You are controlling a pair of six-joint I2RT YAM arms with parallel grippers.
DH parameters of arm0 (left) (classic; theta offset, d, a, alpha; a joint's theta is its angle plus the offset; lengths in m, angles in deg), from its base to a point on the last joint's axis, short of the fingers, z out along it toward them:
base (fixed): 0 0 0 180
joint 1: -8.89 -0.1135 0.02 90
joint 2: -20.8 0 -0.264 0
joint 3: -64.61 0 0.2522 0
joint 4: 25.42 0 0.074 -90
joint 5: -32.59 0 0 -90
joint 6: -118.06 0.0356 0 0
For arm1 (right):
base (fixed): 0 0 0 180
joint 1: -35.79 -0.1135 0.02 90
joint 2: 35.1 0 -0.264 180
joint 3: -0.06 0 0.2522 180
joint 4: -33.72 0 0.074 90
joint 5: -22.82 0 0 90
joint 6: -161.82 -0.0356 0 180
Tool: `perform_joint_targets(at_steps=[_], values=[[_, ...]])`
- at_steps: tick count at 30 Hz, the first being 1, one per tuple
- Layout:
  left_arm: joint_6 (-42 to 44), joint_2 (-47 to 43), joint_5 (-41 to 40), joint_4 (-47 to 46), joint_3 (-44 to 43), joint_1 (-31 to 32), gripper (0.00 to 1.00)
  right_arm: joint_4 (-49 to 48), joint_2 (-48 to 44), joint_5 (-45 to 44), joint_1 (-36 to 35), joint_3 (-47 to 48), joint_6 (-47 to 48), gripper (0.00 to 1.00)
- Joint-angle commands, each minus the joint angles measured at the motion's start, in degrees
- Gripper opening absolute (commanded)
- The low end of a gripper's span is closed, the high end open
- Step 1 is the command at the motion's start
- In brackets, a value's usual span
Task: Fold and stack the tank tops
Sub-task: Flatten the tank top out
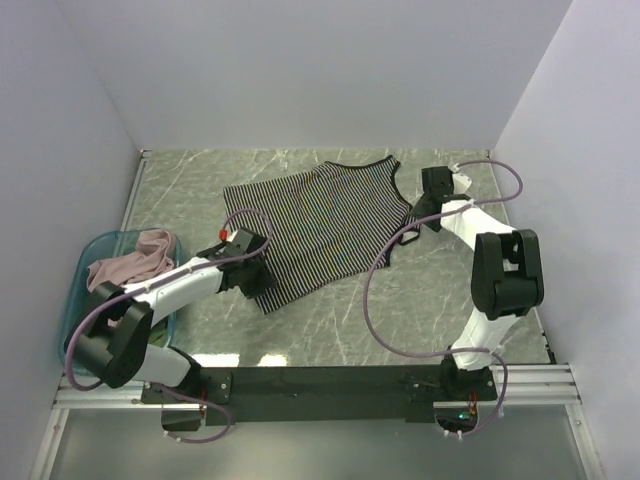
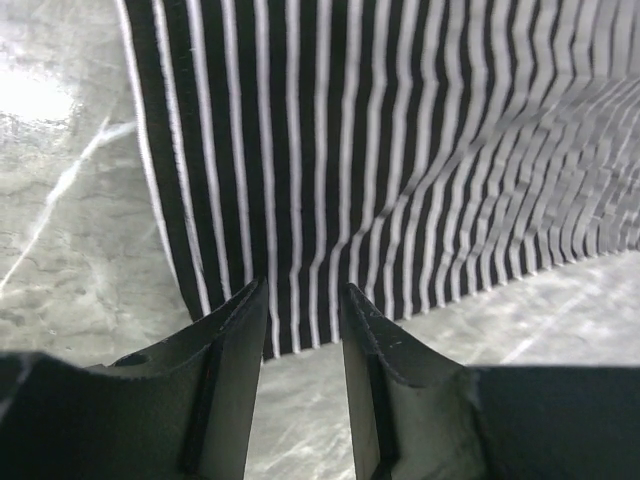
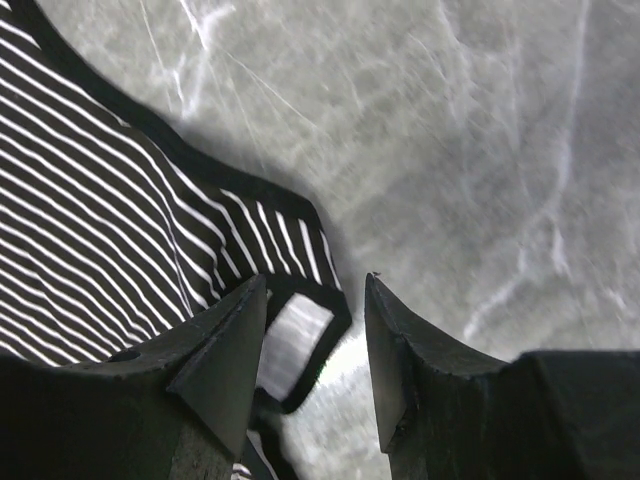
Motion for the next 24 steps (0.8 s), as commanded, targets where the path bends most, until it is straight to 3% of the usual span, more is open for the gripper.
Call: perform_joint_targets(at_steps=[1,13,17,21,24], values=[[-1.2,2.1,-1.7,0.2,-2.0,0.2,0.41,1.0,2.4,-0.3,0.4,3.7,0.0,0.51],[-1.5,8.4,-3.5,0.9,-2.1,-1.5,0.38,2.0,6.3,1.6,0.3,3.8,-0.1,0.49],[-1.0,8.2,-3.4,0.8,-1.6,-3.2,0.38,3.0,7.6,1.7,0.3,5.5,0.0,0.28],[0.0,7.8,-3.3,1.1,-1.4,-5.4,0.38,3.8,8.3,2.2,0.2,6.3,0.5,0.28],[0.6,7.7,-3.0,1.0,-1.2,-6.3,0.37,4.9,8.9,2.4,0.2,7.0,1.0,0.38]])
